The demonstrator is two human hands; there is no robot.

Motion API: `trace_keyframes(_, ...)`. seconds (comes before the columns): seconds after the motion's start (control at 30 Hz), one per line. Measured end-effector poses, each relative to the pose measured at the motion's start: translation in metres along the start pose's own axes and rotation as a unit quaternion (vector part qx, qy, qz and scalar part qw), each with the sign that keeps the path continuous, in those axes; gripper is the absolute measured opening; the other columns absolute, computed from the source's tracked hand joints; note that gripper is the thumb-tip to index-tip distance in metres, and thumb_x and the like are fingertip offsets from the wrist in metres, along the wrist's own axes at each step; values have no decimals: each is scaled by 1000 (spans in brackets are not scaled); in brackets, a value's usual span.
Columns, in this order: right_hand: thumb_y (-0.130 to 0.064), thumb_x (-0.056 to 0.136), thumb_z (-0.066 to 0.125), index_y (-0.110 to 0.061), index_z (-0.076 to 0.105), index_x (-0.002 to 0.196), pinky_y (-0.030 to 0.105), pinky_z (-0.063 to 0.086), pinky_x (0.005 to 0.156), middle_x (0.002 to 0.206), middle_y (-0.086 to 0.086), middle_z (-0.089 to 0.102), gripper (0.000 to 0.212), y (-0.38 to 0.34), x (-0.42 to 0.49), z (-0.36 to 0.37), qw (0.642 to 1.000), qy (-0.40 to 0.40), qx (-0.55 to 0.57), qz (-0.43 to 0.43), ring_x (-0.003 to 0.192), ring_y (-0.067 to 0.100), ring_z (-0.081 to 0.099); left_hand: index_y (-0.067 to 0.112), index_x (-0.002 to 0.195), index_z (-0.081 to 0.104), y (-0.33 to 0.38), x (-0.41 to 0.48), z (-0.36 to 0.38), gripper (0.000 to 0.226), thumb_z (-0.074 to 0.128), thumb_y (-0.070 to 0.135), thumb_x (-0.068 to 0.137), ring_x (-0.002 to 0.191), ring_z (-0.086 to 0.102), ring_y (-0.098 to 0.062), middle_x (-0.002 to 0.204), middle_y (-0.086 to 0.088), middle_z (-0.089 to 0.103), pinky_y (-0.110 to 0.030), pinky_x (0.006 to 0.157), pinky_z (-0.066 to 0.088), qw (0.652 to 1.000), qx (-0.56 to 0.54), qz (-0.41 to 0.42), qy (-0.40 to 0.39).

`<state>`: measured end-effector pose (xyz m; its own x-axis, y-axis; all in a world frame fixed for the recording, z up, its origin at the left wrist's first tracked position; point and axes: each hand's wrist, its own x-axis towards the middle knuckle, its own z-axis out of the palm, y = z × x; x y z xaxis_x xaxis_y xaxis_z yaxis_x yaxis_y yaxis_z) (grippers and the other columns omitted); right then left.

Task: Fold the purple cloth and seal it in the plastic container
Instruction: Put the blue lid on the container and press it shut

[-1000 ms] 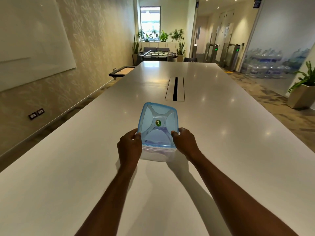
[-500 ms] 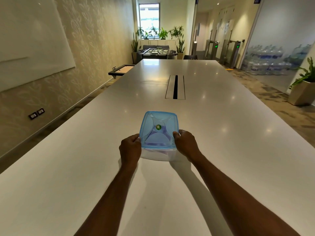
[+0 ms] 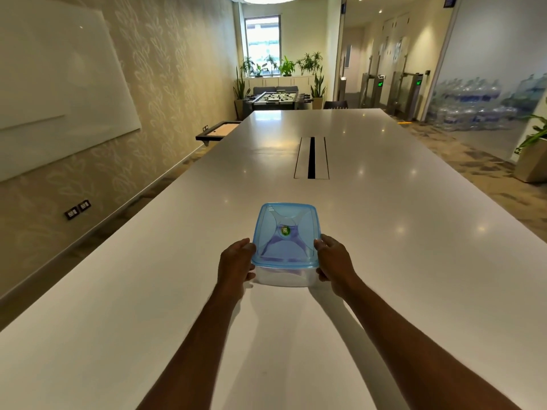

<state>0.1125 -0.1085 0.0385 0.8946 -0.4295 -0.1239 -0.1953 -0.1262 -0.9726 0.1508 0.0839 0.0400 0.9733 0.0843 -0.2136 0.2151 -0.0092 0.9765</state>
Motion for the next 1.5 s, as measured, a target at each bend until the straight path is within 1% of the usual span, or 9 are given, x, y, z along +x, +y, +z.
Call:
trace_keyframes(0.07, -27, 94, 44, -12, 64, 100, 22, 33, 42, 70, 7, 57, 25, -2, 1, -1, 999, -15, 23, 16, 50, 17, 43, 30, 111, 61, 4, 4, 2, 31, 57, 23, 80, 74, 57, -19, 87, 0, 63, -29, 61, 45, 1000, -1, -9, -18)
trace_keyframes(0.13, -25, 95, 45, -9, 62, 89, 24, 31, 45, 66, 8, 52, 24, -3, 1, -3, 998, -29, 38, 30, 49, 16, 40, 34, 93, 67, 7, 8, 5, 22, 56, 21, 78, 73, 57, -18, 81, 1, 63, -29, 62, 44, 1000, 5, -5, -25)
trace_keyframes(0.27, -23, 96, 45, -6, 63, 94, 24, 34, 45, 68, 8, 56, 25, -5, 2, -5, 997, -45, 38, 47, 50, 16, 44, 22, 65, 63, 8, 15, 12, 14, 55, 23, 77, 58, 56, -15, 67, -2, 61, -24, 51, 42, 1000, 23, 6, -7)
trace_keyframes(0.6, -22, 97, 46, -13, 63, 97, 22, 42, 41, 74, 7, 64, 20, -7, 3, -4, 995, -47, 62, 55, 52, 15, 56, 4, 77, 61, 25, 57, 17, 46, 56, 48, 87, 62, 58, -25, 75, -14, 60, -24, 52, 41, 986, 157, 28, -49)
trace_keyframes(0.7, -21, 97, 45, -17, 63, 92, 21, 42, 39, 73, 7, 66, 19, -8, 1, -4, 995, -49, 70, 51, 48, 12, 58, -11, 88, 61, 42, 69, 29, 54, 54, 42, 90, 83, 65, -39, 90, -32, 64, -39, 62, 46, 979, 185, 71, -39)
trace_keyframes(0.77, -21, 98, 45, -15, 63, 93, 21, 42, 38, 71, 6, 66, 20, -8, 0, -4, 995, -51, 69, 47, 43, 9, 58, -12, 87, 61, 53, 77, 37, 49, 54, 36, 91, 96, 63, -43, 100, -34, 65, -45, 73, 50, 975, 197, 98, -33)
trace_keyframes(0.9, -21, 98, 44, -12, 64, 95, 21, 42, 38, 69, 5, 66, 21, -7, 2, -5, 997, -49, 56, 32, 39, 5, 58, -7, 85, 65, 58, 93, 50, 40, 52, 30, 93, 98, 63, -39, 99, -29, 67, -42, 82, 49, 968, 212, 124, -42)
trace_keyframes(1.33, -19, 98, 45, -13, 66, 94, 20, 42, 37, 67, 1, 67, 22, -1, 5, -1, 998, -40, 47, 11, 42, 5, 59, -5, 75, 67, 54, 124, 60, 42, 58, 33, 88, 90, 64, -36, 91, -24, 70, -33, 74, 46, 959, 257, 118, 19)
trace_keyframes(1.5, -21, 99, 45, -10, 66, 99, 20, 41, 37, 70, 3, 66, 24, 0, 6, -2, 999, -39, 30, 12, 41, 3, 58, -5, 89, 64, 53, 129, 63, 36, 49, 27, 94, 101, 58, -38, 106, -25, 65, -35, 82, 44, 949, 288, 129, -21)
